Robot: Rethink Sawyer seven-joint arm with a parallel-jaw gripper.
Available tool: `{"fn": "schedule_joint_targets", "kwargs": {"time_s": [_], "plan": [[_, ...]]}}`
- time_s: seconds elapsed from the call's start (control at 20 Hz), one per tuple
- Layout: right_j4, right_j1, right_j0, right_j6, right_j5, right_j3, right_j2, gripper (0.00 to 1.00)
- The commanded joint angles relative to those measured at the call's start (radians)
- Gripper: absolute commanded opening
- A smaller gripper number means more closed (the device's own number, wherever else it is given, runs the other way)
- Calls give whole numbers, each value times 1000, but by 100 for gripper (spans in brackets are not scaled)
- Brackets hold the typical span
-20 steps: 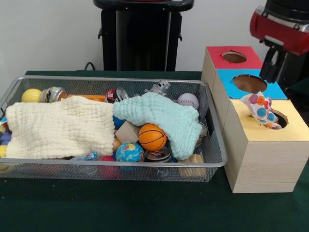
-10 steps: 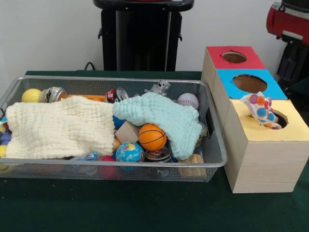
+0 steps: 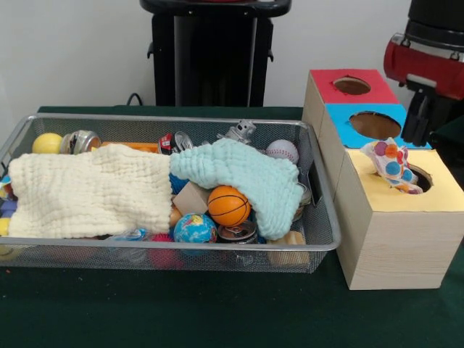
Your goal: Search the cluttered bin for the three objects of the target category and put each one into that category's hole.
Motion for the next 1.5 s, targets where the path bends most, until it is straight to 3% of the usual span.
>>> {"fn": "schedule_joint_targets", "kwargs": {"time_s": [0.05, 0.55, 1.1, 1.5], "plan": [[0, 67, -50, 55, -44, 113, 81, 0], [13, 31, -41, 74, -55, 175, 85, 0], [54, 96, -23, 127, -190, 216, 135, 0], [67, 122, -11, 134, -177, 166, 127, 0]]}}
